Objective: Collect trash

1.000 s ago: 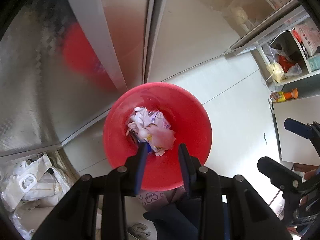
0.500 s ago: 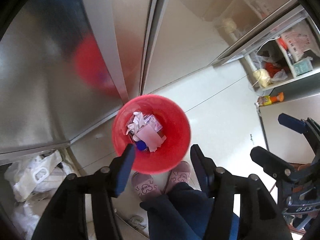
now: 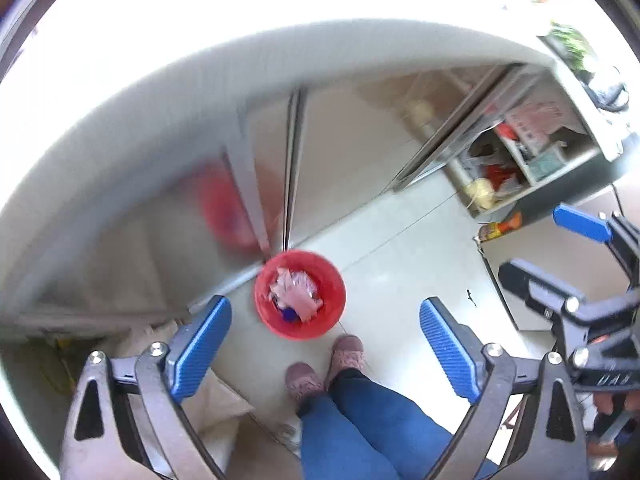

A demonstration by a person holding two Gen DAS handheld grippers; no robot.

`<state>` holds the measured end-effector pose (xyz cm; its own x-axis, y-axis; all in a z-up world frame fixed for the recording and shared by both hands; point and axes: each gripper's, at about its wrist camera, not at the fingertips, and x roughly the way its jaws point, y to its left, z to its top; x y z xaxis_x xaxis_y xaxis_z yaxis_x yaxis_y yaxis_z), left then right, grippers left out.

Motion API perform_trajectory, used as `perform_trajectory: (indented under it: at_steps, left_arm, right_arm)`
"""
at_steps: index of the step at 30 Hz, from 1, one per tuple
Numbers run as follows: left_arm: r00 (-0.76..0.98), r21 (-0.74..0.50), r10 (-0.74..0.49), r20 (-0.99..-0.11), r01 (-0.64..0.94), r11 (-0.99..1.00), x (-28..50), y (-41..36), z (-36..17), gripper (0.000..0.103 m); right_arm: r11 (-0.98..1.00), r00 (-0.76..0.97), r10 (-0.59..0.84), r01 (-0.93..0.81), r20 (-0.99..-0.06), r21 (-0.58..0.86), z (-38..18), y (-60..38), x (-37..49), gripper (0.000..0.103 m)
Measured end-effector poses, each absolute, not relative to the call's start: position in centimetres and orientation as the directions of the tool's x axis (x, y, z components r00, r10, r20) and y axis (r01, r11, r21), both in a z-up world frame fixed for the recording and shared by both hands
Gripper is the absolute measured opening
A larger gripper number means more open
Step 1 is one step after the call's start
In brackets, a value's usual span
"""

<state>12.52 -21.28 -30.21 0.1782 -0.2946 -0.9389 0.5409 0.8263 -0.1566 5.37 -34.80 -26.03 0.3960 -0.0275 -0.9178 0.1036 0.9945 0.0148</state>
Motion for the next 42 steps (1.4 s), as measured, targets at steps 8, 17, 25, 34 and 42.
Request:
perform_trajectory:
  at_steps: [8,17,25,34,42]
  left_arm:
    - [0.304,-0.116,-0.347,-0.887,0.581,0.805,12.5,-21.2,-20.9,0.095]
    - [0.534,-0.026,-0.345,-0.772,0.516,0.856,8.6,-20.5,-10.8,0.098]
    - [0.727,-0.053,-0.277,-0.629,0.315,0.948,1.1,-19.5,-2.6,0.102]
    - [0.857,-0.032,-0.063,-0.511,0.054,0.998,-13.0,-20.8,2.0,0.102]
    - [0.896,0.01,0.065,-0.439,-0.068,0.998,-21.6,-21.3,4.8,0.102]
  right_arm:
    - [0.98,0.501,-0.107,0.201,-0.859,-0.004,-16.5,-34.2,3.1,0.1]
    - [0.98,0.677,-0.163,0.197,-0.718,-0.036,-7.7,-34.5,0.1,0.1]
    - [0.999,0.81,-0.038,0.042,-0.585,-0.008,-1.4,-35.7,-3.5,0.1]
    - [0.984,0.892,0.134,-0.171,-0.431,-0.048,2.8,-38.6,-12.5,0.103]
    - [0.959,0.886,0.242,-0.28,-0.395,-0.04,4.0,-39.7,-17.2,0.103]
